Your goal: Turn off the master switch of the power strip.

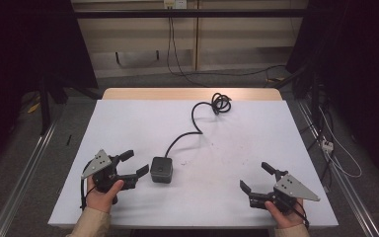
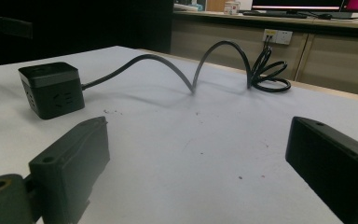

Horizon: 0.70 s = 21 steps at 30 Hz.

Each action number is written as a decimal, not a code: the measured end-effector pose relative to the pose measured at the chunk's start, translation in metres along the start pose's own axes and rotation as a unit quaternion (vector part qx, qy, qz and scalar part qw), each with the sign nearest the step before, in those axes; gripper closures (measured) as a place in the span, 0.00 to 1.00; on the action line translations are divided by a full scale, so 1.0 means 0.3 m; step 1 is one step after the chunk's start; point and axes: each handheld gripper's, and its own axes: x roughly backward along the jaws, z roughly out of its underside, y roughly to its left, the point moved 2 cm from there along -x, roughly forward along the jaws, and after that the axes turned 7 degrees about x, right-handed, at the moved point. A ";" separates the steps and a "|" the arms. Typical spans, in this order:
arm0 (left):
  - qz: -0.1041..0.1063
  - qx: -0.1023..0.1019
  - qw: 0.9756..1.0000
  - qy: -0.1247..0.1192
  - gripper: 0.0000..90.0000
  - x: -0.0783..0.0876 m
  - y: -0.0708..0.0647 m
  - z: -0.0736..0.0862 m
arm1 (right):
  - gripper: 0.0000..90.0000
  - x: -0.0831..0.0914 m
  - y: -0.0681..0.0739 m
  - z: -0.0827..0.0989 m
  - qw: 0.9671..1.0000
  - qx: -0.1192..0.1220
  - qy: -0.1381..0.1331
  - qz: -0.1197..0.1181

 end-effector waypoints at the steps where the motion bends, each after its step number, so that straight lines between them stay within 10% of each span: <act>1: 0.001 0.001 1.000 0.000 0.20 -0.002 0.000 0.000 | 0.06 0.000 0.000 0.000 1.000 0.000 0.000 0.000; 21: 0.018 -0.011 1.000 0.021 0.47 -0.026 -0.016 -0.013 | 0.07 -0.001 0.005 -0.002 1.000 0.010 0.003 -0.004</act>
